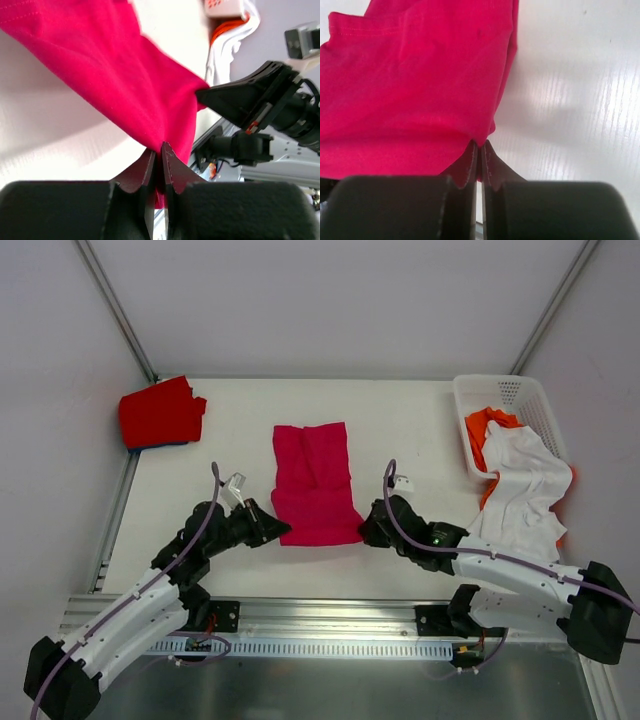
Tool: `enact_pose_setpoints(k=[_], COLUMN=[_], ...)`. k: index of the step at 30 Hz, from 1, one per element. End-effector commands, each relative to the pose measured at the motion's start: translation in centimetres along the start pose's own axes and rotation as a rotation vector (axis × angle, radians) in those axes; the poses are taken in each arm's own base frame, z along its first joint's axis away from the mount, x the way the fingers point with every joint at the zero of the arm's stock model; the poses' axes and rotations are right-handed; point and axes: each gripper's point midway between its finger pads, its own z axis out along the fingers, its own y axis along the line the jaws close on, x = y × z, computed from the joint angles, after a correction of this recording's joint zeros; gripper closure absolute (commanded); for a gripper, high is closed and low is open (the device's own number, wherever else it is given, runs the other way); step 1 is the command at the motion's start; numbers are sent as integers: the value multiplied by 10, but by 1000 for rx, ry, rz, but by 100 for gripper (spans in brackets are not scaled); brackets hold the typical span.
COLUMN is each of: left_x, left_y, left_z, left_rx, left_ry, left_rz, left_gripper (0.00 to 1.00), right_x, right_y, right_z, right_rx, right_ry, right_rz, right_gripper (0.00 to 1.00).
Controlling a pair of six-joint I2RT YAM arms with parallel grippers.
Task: Fold and stack the t-shirts
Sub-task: Fold the tshirt
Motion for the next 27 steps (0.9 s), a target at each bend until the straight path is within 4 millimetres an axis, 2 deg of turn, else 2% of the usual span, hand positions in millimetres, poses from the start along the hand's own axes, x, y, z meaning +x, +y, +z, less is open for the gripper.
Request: enact_pose_setpoints(k=[1,4,6,7,8,9,10,13,15,16,18,19,20,21,22,23,24,27], left_x=[-11,-32,-42,-51,-52,-59,-65,-83,-99,-102,-120,-123,-127,-137,-143,-146,-156,-169], left_y=[-1,-10,-5,-13,-9,-13,-14,-19,-26,-20,-21,-14,-13,-18,-7,-5,-2,-5], left_z=[-6,-1,5,7,11,14,18,27,31,36,39,45,48,50,56,59,65,76], left_rx=[-78,-103,-145,-132,-152,-142,-154,-176,-182,-208,-218,-239,-235,-218,-247,-250,-251,-233], left_ry=[-19,-68,-96,-121,-117,-136,-149,-193,-229,-222,-250,-241,-237,-261,-261,-262,-275,-288], left_rz=[26,57,81,93,106,113,116,141,157,160,158,153,153,159,148,141,135,125], left_gripper=[95,96,97,97,97,97,96,96,96,96,96,96,98,99,99,100,100,100], right_x=[-24,-41,-56,-61,-67,-67,-81,-100,-113,-121,-135,-136,-152,-157,-158,-172,-177,-195], right_y=[-1,10,23,27,30,33,45,58,61,68,67,66,68,69,67,70,69,68], right_z=[-5,-3,-1,1,3,10,9,21,29,35,42,50,50,53,61,63,66,81], right_rx=[75,82,86,90,96,114,102,129,146,148,168,186,189,196,210,208,216,237], right_ry=[-67,-104,-130,-136,-143,-135,-157,-173,-179,-183,-193,-185,-206,-210,-199,-215,-216,-223], right_rz=[-10,-38,-57,-84,-98,-118,-121,-163,-182,-186,-202,-214,-203,-213,-223,-215,-223,-226], right_gripper=[100,99,99,99,99,99,99,100,99,99,99,99,99,99,99,99,99,99])
